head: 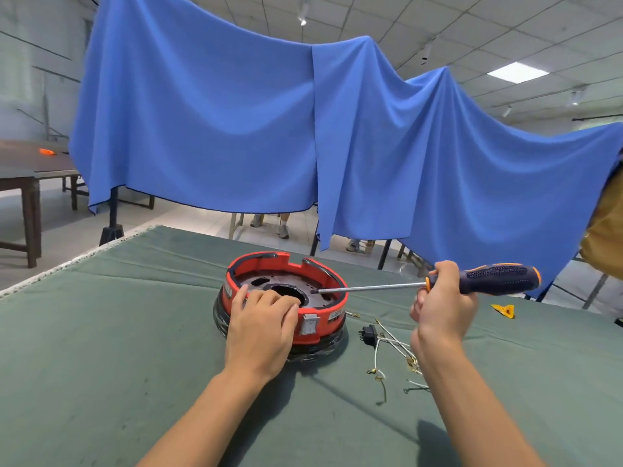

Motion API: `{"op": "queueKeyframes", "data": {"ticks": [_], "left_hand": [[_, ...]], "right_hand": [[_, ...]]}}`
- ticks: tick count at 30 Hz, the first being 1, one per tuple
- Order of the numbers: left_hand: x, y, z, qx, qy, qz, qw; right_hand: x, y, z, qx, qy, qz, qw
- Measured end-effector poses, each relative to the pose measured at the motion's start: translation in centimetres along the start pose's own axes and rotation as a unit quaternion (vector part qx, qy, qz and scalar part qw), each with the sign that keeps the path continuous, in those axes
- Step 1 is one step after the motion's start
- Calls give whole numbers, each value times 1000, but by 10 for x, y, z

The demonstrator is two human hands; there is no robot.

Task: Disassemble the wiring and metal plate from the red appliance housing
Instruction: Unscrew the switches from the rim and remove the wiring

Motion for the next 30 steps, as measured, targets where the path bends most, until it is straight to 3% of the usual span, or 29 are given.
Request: {"op": "queueKeyframes", "data": {"ticks": [7,16,30], "left_hand": [[2,-3,-4,0,-17,-11,1000],[6,-12,-12,-15,69,-8,997],[6,-12,-10,37,82,-13,996]], "right_hand": [[-25,22,-39,-41,-144,-92,984],[-34,32,-66,-2,-173,-128,977],[-26,38,-76,-11,-168,-155,973]]}}
Point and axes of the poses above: each hand's wrist, its own x-axis away from the middle knuckle, its own y-axis out of the back of the hand, z = x × y, the point moved 2 cm from there along -x, towards the middle knuckle, and after that the axes turned 12 degrees about -z, right-handed, at the moved point
